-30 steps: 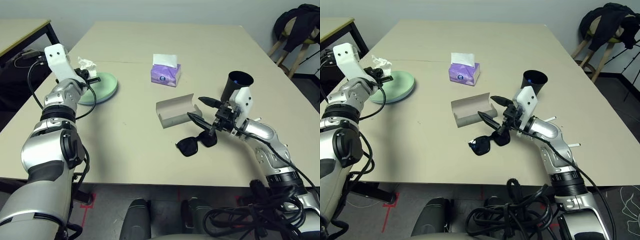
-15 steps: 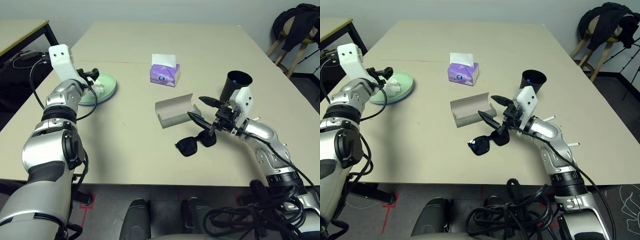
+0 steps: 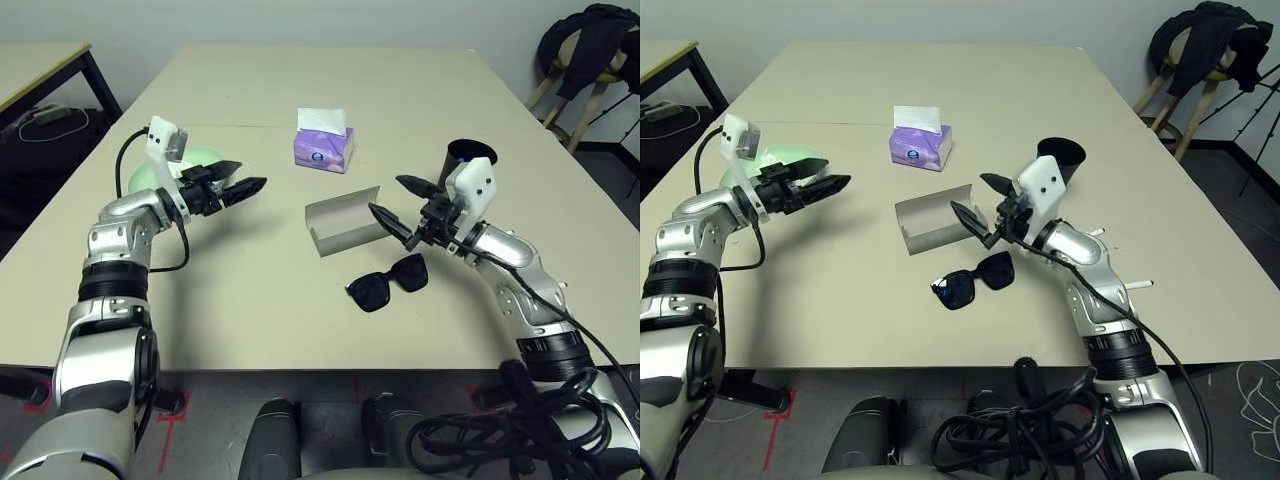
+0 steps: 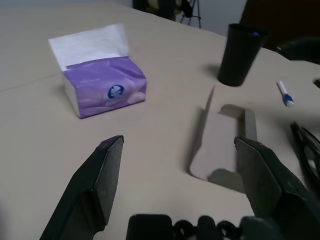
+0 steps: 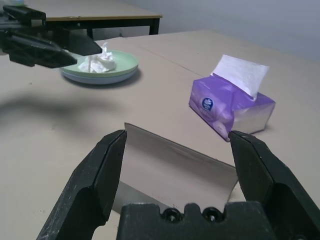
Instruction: Organize and tidy the items on the table.
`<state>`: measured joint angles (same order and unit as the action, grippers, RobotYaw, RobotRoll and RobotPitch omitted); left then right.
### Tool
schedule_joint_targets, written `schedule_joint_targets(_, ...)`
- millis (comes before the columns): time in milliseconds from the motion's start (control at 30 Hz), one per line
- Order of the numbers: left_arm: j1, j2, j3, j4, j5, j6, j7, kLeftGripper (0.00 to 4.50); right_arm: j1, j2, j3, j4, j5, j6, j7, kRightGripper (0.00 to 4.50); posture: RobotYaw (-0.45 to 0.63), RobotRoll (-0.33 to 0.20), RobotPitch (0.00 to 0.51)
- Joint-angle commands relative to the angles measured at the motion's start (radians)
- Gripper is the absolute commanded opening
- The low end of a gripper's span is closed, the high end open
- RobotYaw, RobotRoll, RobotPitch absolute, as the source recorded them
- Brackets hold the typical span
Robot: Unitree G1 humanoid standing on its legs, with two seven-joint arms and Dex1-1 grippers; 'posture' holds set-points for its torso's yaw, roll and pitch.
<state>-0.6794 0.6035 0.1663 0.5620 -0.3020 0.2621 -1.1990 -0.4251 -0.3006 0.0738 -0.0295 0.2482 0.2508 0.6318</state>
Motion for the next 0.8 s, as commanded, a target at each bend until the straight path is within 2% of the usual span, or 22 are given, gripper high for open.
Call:
schedule_joint_targets(33,0.066,0.012,-0.041,-0.062,-0.006,-0.098,-0.091,4.49,-0.024,-0.005,0.004,-0.037,-0.015,0.058,-0.036,4.5,0.11,0.0,0.106)
schedule_joint_targets(300,0.163,0.027,-0.106,-0.113,0.015,-0.266,-0.2,4.49,-0.057,-0.06,0.031,-0.078,-0.079,0.159,-0.055,4.5,0.1,0.0,0.136)
schedule_joint_targets(433,0.196,0.023,-0.125,-0.15,-0.004,-0.311,-0.243,4.49,-0.076,-0.087,0.038,-0.094,-0.085,0.201,-0.038,4.5,0.1,0.0,0.149)
schedule_joint_targets(633,0.227,0.002,-0.141,-0.19,-0.023,-0.362,-0.272,4.49,-0.112,-0.144,0.059,-0.124,-0.041,0.273,0.074,4.5,0.1,0.0,0.164)
schedule_joint_targets(800,0.252,0.001,-0.159,-0.235,-0.045,-0.355,-0.298,4.49,-0.163,-0.227,0.148,-0.156,-0.086,0.31,0.165,4.5,0.1,0.0,0.17)
